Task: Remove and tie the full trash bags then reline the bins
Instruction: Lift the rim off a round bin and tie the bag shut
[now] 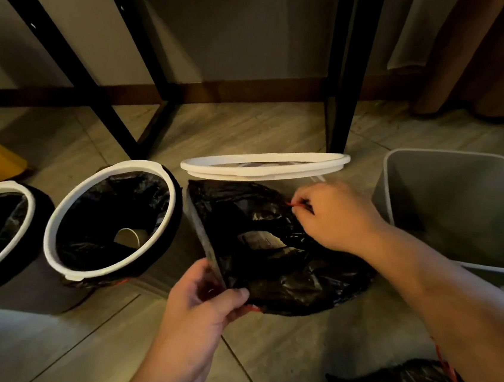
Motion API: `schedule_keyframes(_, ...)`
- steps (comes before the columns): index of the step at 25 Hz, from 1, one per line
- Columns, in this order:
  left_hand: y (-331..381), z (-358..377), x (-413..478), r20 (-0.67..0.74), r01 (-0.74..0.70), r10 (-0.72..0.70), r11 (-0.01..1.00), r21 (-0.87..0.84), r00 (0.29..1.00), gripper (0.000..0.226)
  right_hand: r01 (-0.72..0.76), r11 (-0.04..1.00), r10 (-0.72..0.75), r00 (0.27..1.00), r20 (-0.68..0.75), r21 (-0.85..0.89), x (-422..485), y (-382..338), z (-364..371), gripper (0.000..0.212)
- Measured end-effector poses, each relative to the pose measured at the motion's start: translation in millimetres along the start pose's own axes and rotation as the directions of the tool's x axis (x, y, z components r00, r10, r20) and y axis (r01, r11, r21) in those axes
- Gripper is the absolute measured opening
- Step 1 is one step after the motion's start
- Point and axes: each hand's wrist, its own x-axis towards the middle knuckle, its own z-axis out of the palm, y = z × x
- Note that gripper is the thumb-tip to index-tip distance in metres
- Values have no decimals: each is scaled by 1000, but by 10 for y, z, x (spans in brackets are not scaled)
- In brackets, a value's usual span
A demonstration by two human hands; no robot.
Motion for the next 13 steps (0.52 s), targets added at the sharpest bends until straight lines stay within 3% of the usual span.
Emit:
schedule_keyframes(4, 126, 22, -12, 72, -11, 18, 995, -96, 997, 38, -16, 966, 38, 996, -81, 257, -106, -43, 15, 19)
schedule_keyframes(11, 104, 134, -58, 27, -27, 29, 996, -81, 999, 19, -8, 923, 81, 981, -175, 385, -292, -10, -24, 4)
schedule_keyframes(13, 131, 179, -66, 36, -26, 28, 998, -56, 999, 25, -6, 895, 89, 982, -166, 446, -328, -29, -25, 7)
